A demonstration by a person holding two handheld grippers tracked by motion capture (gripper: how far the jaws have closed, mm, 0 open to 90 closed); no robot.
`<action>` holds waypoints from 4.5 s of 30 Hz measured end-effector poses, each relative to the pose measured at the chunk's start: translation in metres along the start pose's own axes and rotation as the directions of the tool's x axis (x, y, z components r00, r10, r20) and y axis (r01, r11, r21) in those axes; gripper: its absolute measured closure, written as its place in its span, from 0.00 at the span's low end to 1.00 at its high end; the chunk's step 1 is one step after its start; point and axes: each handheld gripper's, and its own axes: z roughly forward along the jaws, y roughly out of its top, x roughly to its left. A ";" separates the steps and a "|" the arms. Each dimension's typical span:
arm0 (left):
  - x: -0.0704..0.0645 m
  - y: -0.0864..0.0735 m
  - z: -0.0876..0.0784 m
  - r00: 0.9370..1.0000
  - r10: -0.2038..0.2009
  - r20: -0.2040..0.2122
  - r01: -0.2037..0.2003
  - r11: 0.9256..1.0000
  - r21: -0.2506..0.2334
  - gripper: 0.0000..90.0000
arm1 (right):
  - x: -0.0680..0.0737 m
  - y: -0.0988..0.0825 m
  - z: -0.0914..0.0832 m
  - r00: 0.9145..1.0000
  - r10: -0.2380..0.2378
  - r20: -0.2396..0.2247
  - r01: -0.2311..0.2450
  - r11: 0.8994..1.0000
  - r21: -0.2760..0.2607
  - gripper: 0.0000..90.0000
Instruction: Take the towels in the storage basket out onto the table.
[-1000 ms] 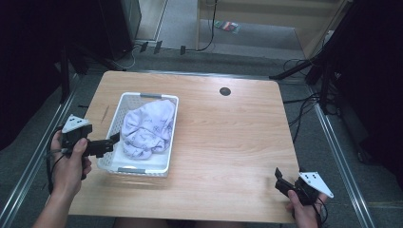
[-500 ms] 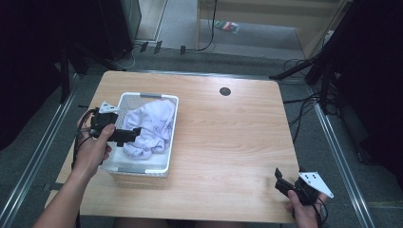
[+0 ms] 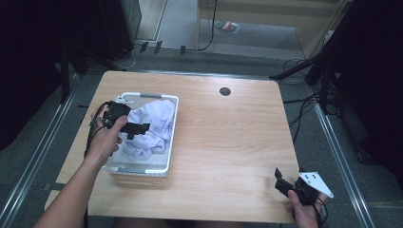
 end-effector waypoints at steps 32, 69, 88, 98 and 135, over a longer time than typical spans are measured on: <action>-0.022 0.017 0.088 0.992 -0.090 -0.086 0.108 0.964 0.244 0.00 | 0.000 0.000 0.001 1.000 0.000 -0.005 0.000 1.000 0.008 0.14; -0.025 0.015 0.080 0.978 0.056 -0.200 0.008 0.953 0.303 0.61 | -0.001 0.000 0.001 1.000 0.015 -0.006 -0.015 1.000 0.016 0.14; -0.012 0.068 -0.003 0.994 0.016 -0.112 0.022 0.945 0.328 0.60 | -0.001 0.000 0.001 1.000 0.010 -0.005 -0.010 1.000 0.018 0.14; -0.040 0.086 -0.015 0.996 0.056 -0.075 -0.032 0.955 0.293 0.60 | -0.001 0.000 0.001 1.000 0.009 -0.006 -0.009 1.000 0.019 0.14; -0.189 0.117 0.035 0.976 0.186 0.112 -0.209 0.948 0.241 0.59 | -0.002 0.000 0.001 1.000 0.018 -0.014 -0.018 1.000 0.016 0.15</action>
